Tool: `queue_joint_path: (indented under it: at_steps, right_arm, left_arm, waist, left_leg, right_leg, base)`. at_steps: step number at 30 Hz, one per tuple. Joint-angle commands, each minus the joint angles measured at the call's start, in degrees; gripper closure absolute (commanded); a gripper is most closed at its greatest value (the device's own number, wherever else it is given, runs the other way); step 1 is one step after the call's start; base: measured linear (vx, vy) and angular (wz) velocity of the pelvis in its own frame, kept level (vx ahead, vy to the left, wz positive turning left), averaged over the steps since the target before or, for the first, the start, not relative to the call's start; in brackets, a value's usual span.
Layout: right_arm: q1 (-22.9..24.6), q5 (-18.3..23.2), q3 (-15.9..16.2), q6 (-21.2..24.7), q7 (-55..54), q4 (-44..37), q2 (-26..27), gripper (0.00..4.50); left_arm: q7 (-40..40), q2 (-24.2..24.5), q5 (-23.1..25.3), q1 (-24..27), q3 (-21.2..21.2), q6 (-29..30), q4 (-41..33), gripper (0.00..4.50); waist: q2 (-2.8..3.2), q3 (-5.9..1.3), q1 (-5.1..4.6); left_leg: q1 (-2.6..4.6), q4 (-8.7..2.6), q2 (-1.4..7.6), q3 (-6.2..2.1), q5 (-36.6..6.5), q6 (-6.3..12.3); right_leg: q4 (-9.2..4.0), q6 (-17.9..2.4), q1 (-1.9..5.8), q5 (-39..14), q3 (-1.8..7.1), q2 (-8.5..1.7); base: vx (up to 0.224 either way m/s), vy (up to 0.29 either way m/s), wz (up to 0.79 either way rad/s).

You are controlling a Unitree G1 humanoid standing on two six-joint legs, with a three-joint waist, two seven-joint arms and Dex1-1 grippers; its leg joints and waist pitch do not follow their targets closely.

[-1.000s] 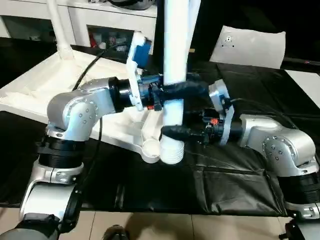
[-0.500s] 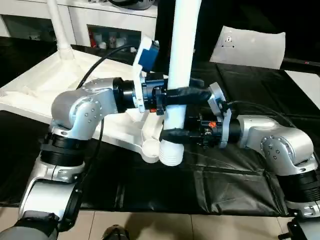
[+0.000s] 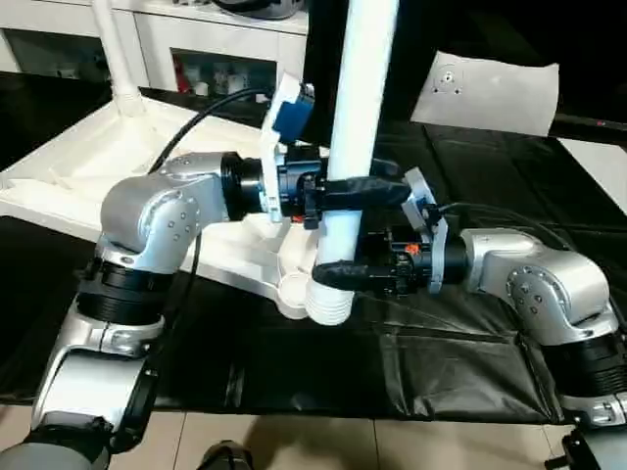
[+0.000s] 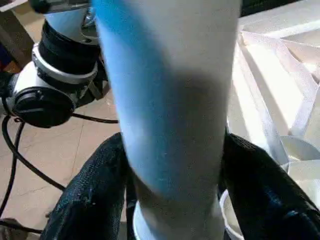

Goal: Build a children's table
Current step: Pick table leg

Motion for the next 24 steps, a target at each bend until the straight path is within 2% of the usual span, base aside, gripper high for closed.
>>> queue_joint_path:
  at_steps: [1,6,14,15,16,17,19,20,22,24]
  right_arm:
    - [0.05,0.76,-0.29,0.98,-0.06,-0.11,0.24,1.88]
    - [0.10,1.30,-0.91,1.36,-0.61,0.21,1.05,2.42]
    - [0.37,1.21,-1.67,1.16,-1.22,0.35,1.81,2.56]
    - [0.47,1.05,-2.24,0.90,-1.88,0.49,2.20,2.56]
    - [0.51,1.04,-2.35,0.83,-2.00,0.51,2.27,2.56]
    - [0.57,1.02,-2.57,0.69,-2.25,0.57,2.42,2.57]
    - [0.64,0.92,-2.73,0.47,-2.50,0.67,2.54,2.58]
    - [0.67,0.83,-2.85,0.31,-2.71,0.78,2.64,2.58]
    - [0.82,0.75,-3.22,0.01,-3.08,0.89,2.79,2.59]
    - [0.97,0.80,-3.67,-0.22,-3.37,0.91,2.95,2.59]
  left_arm:
    - [-0.30,-0.71,-0.08,-2.08,-1.08,-0.27,-0.52,2.65]
    - [0.67,-1.58,0.07,-2.74,-0.28,-0.07,0.37,2.65]
    - [3.17,-2.86,-0.77,-3.38,1.70,1.55,1.40,2.65]
    - [4.35,-3.73,-1.63,-3.74,3.14,1.71,1.85,2.09]
    - [4.59,-3.92,-1.82,-3.77,3.46,1.63,1.87,1.95]
    - [5.04,-4.28,-2.23,-3.82,4.17,1.44,1.95,1.95]
    - [5.72,-4.71,-2.69,-3.76,4.93,1.32,1.95,1.86]
    - [6.23,-4.97,-3.04,-3.65,5.47,1.27,1.87,1.86]
    - [8.32,-5.75,-2.97,-2.91,6.50,0.41,1.11,1.59]
    - [10.40,-6.58,-2.72,-2.23,7.46,-0.20,0.56,1.49]
  waist:
    - [0.19,-4.24,0.19]
    - [0.15,-4.23,0.22]
    - [0.26,-4.30,0.23]
    - [0.33,-4.31,0.24]
    - [0.29,-4.30,0.23]
    - [0.51,-4.32,0.31]
    - [0.37,-4.36,0.33]
    - [0.49,-4.40,0.44]
    - [0.35,-4.34,0.47]
    - [0.45,-4.39,0.49]
  left_leg:
    - [1.88,-3.60,2.49,-0.19,-6.34,-1.41]
    - [1.90,-3.54,2.43,-0.16,-6.19,-1.20]
    - [1.92,-3.51,2.45,-0.14,-6.31,-1.38]
    - [1.88,-3.49,2.42,-0.20,-6.34,-1.38]
    - [1.91,-3.52,2.45,-0.19,-6.49,-1.41]
    - [1.89,-3.48,2.44,-0.22,-6.48,-1.41]
    - [1.90,-3.48,2.45,-0.23,-6.36,-1.41]
    - [1.94,-3.46,2.43,-0.25,-6.41,-1.41]
    - [1.86,-3.45,2.41,-0.23,-6.43,-1.31]
    - [1.90,-3.47,2.57,-0.32,-6.68,-1.51]
  right_leg:
    - [-4.17,-11.01,2.16,-1.13,2.43,-6.11]
    - [-4.18,-11.13,2.10,-1.08,2.42,-6.08]
    - [-4.08,-11.45,2.11,-0.26,2.39,-6.12]
    - [-4.06,-11.50,2.15,-0.38,2.38,-6.15]
    - [-4.08,-11.58,2.13,-0.52,2.36,-6.14]
    - [-4.16,-11.76,2.17,-0.59,2.41,-6.25]
    - [-4.09,-12.01,2.17,0.20,2.36,-6.08]
    - [-4.07,-12.04,2.20,0.36,2.34,-6.11]
    - [-4.11,-11.97,2.25,0.68,2.39,-6.12]
    - [-4.07,-11.98,2.33,1.02,2.38,-6.20]
  base:
    - [0.000,0.000,0.00]
    - [0.000,0.000,0.00]
    - [0.000,0.000,0.00]
    - [0.000,0.000,0.00]
    - [0.000,0.000,0.00]
    - [0.000,0.000,0.00]
    - [0.000,0.000,0.00]
    - [0.000,0.000,0.00]
    - [0.000,0.000,0.00]
    - [0.000,0.000,0.00]
